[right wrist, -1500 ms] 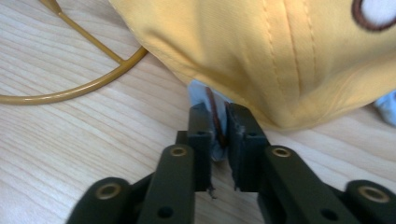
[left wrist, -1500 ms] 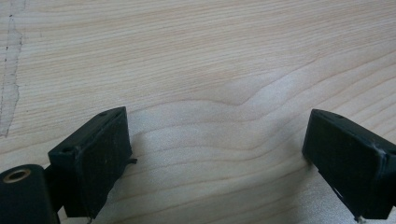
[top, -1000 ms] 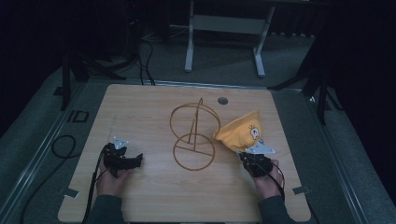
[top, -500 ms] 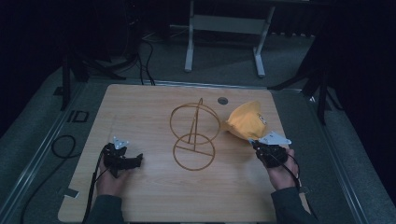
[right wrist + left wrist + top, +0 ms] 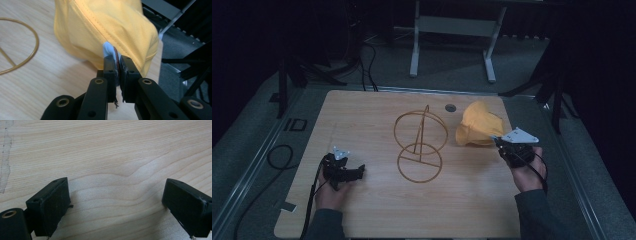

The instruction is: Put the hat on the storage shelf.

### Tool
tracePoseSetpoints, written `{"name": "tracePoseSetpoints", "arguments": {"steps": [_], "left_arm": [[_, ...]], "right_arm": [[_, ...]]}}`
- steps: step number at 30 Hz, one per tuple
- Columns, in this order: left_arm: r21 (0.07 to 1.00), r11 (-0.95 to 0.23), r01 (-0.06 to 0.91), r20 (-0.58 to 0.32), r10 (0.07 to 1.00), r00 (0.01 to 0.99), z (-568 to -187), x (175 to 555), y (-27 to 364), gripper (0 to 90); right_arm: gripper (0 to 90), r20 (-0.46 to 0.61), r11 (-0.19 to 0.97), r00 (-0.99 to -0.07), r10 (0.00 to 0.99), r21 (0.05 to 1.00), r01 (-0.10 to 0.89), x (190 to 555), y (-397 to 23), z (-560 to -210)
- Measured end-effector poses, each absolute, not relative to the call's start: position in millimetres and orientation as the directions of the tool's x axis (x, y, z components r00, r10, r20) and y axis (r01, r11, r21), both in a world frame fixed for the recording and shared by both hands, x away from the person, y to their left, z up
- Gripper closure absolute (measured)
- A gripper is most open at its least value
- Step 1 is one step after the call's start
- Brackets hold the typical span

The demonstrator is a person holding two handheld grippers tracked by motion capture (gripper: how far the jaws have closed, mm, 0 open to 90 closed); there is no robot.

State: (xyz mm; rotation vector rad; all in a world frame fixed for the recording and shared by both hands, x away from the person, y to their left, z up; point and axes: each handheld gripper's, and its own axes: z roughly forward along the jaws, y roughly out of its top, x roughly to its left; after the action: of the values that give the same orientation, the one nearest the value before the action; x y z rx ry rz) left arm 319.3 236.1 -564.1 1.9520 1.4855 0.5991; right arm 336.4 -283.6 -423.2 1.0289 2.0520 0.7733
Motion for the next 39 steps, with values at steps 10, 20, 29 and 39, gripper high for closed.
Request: {"name": "tracePoseSetpoints", "arguments": {"steps": [10, 20, 29, 39], "left_arm": [[0.701, -0.187, 0.689, -0.007, 0.963, 0.269, -564, 319, 236, 7.7], [0.698, -0.189, 0.69, -0.007, 0.963, 0.271, -564, 319, 236, 7.7], [0.7, -0.188, 0.689, -0.007, 0.963, 0.27, -564, 319, 236, 7.7], [0.7, -0.188, 0.689, -0.007, 0.963, 0.27, -564, 319, 236, 7.7]], "right_arm": [[84.2, -0.346, 0.507, -0.413, 0.842, 0.769, 0.39, 340, -292, -399], [84.2, -0.366, 0.529, -0.431, 0.825, 0.767, 0.362, 335, -292, -385], [82.9, -0.37, 0.603, -0.545, 0.752, 0.72, 0.343, 329, -271, -399], [72.8, -0.339, 0.633, -0.627, 0.702, 0.701, 0.329, 324, -258, -406]]}}
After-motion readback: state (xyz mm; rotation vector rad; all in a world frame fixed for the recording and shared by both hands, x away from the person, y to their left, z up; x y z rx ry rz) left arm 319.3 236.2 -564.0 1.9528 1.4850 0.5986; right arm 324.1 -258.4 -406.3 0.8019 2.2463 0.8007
